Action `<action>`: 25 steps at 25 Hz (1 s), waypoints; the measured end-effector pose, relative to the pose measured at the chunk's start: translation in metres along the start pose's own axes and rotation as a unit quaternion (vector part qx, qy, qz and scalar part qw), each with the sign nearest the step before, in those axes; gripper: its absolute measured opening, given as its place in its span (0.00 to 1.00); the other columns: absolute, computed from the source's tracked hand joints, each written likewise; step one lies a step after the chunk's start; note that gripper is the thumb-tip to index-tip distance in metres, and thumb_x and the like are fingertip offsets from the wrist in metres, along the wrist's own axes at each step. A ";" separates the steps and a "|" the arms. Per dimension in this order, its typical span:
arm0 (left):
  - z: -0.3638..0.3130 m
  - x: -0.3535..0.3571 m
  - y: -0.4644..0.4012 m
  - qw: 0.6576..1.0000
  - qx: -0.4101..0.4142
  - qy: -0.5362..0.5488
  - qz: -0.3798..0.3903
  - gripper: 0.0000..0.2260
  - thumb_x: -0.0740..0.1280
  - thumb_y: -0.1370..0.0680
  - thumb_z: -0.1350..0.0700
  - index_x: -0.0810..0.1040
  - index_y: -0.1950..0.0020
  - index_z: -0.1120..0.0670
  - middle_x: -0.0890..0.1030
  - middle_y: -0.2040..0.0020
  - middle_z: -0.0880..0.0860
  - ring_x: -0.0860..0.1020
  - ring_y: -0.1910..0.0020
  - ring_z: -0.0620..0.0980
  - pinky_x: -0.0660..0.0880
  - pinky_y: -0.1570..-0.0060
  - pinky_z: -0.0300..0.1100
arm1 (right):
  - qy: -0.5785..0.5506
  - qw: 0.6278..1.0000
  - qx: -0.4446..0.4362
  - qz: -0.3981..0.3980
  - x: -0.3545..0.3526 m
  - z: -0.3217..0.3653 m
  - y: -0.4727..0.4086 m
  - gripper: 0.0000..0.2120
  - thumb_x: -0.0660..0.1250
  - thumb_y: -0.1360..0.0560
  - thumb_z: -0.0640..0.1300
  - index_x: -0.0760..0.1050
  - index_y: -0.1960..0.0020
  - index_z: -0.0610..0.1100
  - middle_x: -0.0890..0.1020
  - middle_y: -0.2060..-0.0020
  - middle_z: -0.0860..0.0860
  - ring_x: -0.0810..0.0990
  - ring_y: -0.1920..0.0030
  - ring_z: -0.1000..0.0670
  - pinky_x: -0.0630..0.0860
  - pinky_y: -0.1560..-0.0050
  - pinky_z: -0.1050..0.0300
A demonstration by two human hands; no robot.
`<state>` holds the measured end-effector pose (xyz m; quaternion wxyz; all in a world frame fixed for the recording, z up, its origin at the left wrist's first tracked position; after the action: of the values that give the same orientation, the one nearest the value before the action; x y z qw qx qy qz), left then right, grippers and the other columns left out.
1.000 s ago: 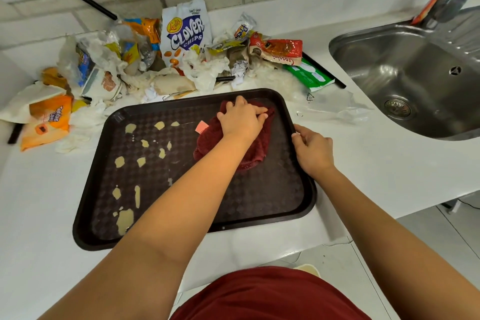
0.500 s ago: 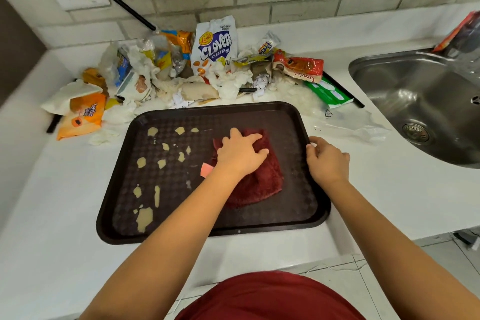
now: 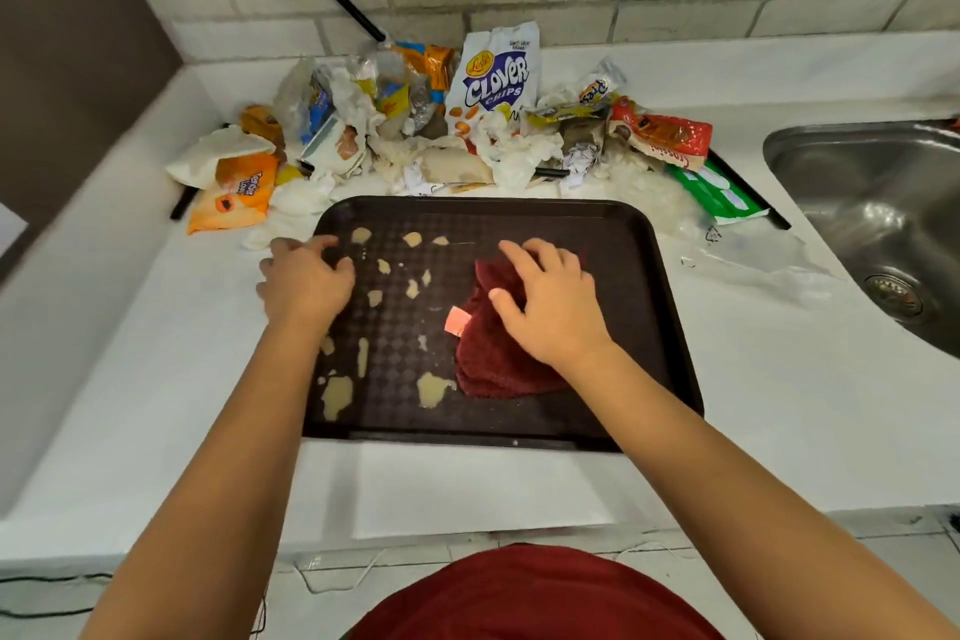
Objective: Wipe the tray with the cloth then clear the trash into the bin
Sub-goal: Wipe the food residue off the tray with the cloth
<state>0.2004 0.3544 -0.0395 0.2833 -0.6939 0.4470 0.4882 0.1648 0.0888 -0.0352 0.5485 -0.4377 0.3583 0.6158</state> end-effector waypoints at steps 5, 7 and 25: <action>0.041 0.012 0.000 0.996 -0.006 0.084 0.030 0.19 0.54 0.19 0.54 0.64 0.28 0.55 0.67 0.33 0.63 0.68 0.35 0.63 0.65 0.35 0.53 | 0.057 0.993 -0.010 0.103 0.037 0.008 -0.002 0.34 0.52 0.26 0.67 0.45 0.25 0.59 0.50 0.24 0.50 0.43 0.26 0.35 0.45 0.30 0.33; 0.044 0.013 -0.002 0.996 0.006 0.087 0.029 0.19 0.52 0.18 0.56 0.65 0.28 0.55 0.70 0.32 0.61 0.68 0.34 0.61 0.65 0.34 0.52 | 0.113 0.987 -0.020 0.110 0.047 0.008 0.001 0.35 0.50 0.27 0.69 0.43 0.25 0.59 0.48 0.24 0.50 0.39 0.27 0.33 0.42 0.30 0.32; 0.056 0.017 -0.005 0.991 0.005 0.131 0.030 0.19 0.51 0.18 0.56 0.65 0.27 0.51 0.72 0.32 0.55 0.70 0.34 0.57 0.66 0.35 0.47 | -0.098 0.994 0.034 -0.043 0.028 -0.003 -0.022 0.12 0.54 0.21 0.42 0.73 0.44 0.41 0.76 0.40 0.47 0.58 0.27 0.44 0.56 0.28 0.44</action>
<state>0.1834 0.3971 -0.0758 0.2107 -0.7367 0.5035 0.3993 0.1865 0.0992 -0.0617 0.6220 -0.3710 0.3043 0.6188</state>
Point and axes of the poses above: each hand's wrist, its own y-axis away from the middle knuckle, its own x-axis out of the palm, z = x × y, the point moved 8 cm from there along -y, towards the middle knuckle
